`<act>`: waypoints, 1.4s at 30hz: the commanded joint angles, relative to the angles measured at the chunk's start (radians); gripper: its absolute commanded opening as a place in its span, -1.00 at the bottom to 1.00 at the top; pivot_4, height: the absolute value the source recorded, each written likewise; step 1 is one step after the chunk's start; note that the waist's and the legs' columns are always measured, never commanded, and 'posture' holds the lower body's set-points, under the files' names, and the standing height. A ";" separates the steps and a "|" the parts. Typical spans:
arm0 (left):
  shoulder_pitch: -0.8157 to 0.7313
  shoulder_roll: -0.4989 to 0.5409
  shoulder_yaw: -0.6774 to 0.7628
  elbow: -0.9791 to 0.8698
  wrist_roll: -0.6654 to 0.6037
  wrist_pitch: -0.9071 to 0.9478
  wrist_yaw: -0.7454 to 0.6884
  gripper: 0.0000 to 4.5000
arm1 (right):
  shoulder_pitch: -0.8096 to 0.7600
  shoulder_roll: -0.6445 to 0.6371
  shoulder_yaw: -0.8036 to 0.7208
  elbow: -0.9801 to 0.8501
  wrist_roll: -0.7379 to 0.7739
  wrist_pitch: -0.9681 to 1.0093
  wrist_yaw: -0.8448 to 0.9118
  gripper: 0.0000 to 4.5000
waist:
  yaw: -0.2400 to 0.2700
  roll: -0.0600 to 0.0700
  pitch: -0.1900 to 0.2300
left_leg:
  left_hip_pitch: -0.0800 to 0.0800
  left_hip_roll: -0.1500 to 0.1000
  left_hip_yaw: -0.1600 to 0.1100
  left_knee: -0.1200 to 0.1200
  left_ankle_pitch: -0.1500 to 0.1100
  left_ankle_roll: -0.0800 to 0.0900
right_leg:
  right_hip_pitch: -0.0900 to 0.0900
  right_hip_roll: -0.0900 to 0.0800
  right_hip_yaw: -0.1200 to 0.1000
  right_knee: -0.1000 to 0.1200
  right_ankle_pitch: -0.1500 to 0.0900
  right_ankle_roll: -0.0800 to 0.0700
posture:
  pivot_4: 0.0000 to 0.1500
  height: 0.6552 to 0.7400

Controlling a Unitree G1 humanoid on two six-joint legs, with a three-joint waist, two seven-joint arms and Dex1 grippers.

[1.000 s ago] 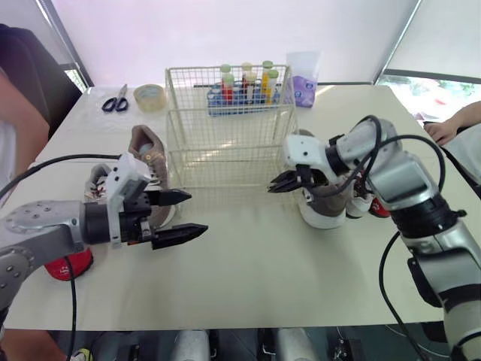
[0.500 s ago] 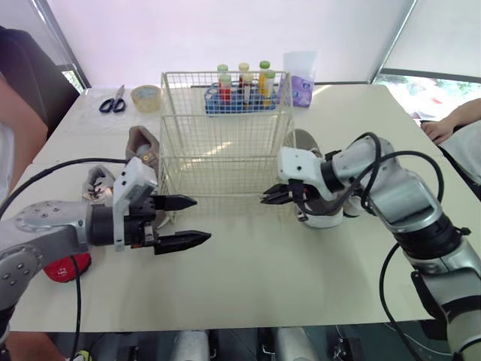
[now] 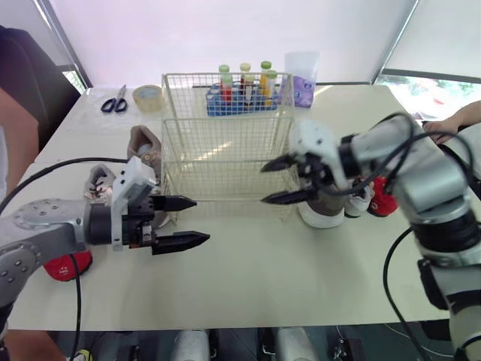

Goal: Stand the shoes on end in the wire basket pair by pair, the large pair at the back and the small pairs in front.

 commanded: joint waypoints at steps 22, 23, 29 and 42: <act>-0.077 -0.124 -0.098 -0.031 -0.165 0.030 0.096 1.00 | 0.853 0.452 -0.711 -0.335 0.179 -0.103 -0.803 0.99 | -0.008 -0.002 -0.003 | 0.010 -0.002 0.001 -0.003 0.001 -0.001 | 0.006 0.000 0.007 0.001 -0.004 0.004 | 1.00 0.90; -0.071 -0.122 -0.109 -0.039 -0.145 0.025 0.084 1.00 | 0.880 0.470 -0.698 -0.352 0.174 -0.110 -0.826 0.99 | -0.006 -0.002 -0.003 | 0.010 -0.001 0.000 -0.003 0.001 -0.001 | 0.007 0.001 0.007 0.001 -0.004 0.003 | 1.00 0.90; -0.005 -0.146 -0.158 -0.108 -0.083 0.001 0.075 1.00 | 0.943 0.532 -0.607 -0.327 0.164 -0.168 -0.906 0.99 | -0.004 -0.002 -0.003 | 0.010 0.000 -0.001 -0.003 0.001 -0.001 | 0.007 0.003 0.007 0.000 -0.005 -0.002 | 1.00 0.90; 0.008 -0.189 -0.182 -0.110 -0.022 -0.021 0.109 1.00 | 0.875 0.509 -0.435 -0.089 0.067 -0.316 -0.955 0.99 | -0.003 -0.002 -0.002 | 0.009 0.000 -0.001 -0.003 0.001 -0.001 | 0.007 0.003 0.007 -0.001 -0.006 -0.002 | 1.00 0.90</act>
